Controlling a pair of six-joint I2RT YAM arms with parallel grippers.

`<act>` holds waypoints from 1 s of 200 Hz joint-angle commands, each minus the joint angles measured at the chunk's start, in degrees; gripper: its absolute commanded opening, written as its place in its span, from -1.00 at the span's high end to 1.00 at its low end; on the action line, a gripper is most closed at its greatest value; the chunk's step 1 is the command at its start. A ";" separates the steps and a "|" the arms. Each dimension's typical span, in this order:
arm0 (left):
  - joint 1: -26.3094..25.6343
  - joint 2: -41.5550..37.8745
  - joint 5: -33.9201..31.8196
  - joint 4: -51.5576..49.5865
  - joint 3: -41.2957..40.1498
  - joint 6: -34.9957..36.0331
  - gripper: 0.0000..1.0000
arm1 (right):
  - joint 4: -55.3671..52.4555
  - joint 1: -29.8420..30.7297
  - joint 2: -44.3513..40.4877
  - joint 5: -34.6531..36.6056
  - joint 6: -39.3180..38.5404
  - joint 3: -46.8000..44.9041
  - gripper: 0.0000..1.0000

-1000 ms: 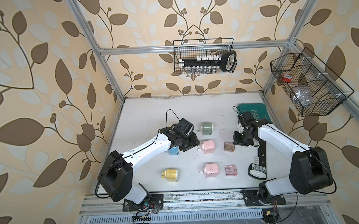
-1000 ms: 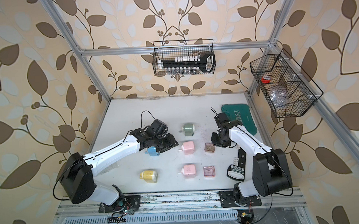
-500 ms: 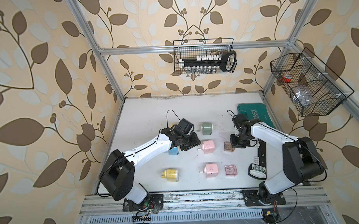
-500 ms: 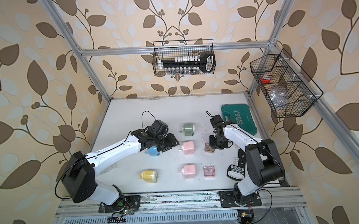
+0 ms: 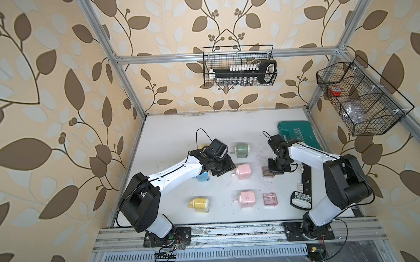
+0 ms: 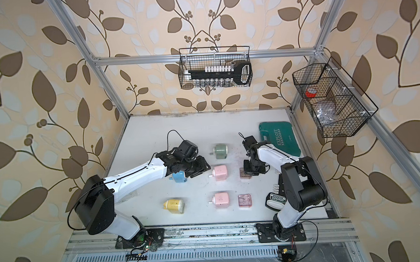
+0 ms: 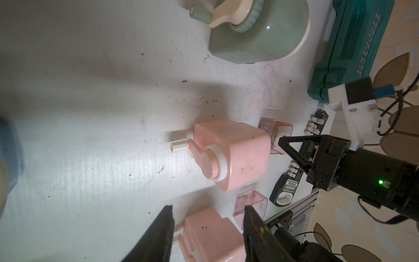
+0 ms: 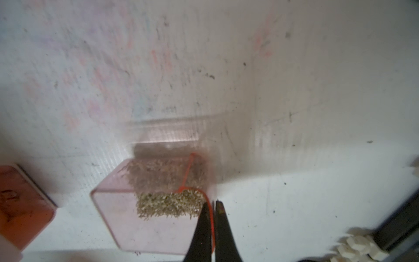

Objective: Put the tray back into the pencil sharpener
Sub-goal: Pick up the container from the center of the board, then close the container of the pencil sharpener.

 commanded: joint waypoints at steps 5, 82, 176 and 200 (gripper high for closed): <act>-0.93 0.15 0.71 1.19 -0.43 -0.01 -0.02 | -2.62 0.89 1.33 4.35 -0.35 3.23 1.00; -3.07 -0.24 1.47 11.97 -6.64 -9.40 -0.18 | -8.95 5.64 -0.86 11.38 0.86 8.30 1.00; -3.09 0.76 1.32 18.82 -8.14 -13.36 -0.26 | -9.46 11.13 3.40 10.70 3.44 10.81 1.00; -3.07 1.90 0.90 18.74 -7.51 -13.55 -0.26 | -9.27 11.96 3.80 10.40 4.13 11.22 1.00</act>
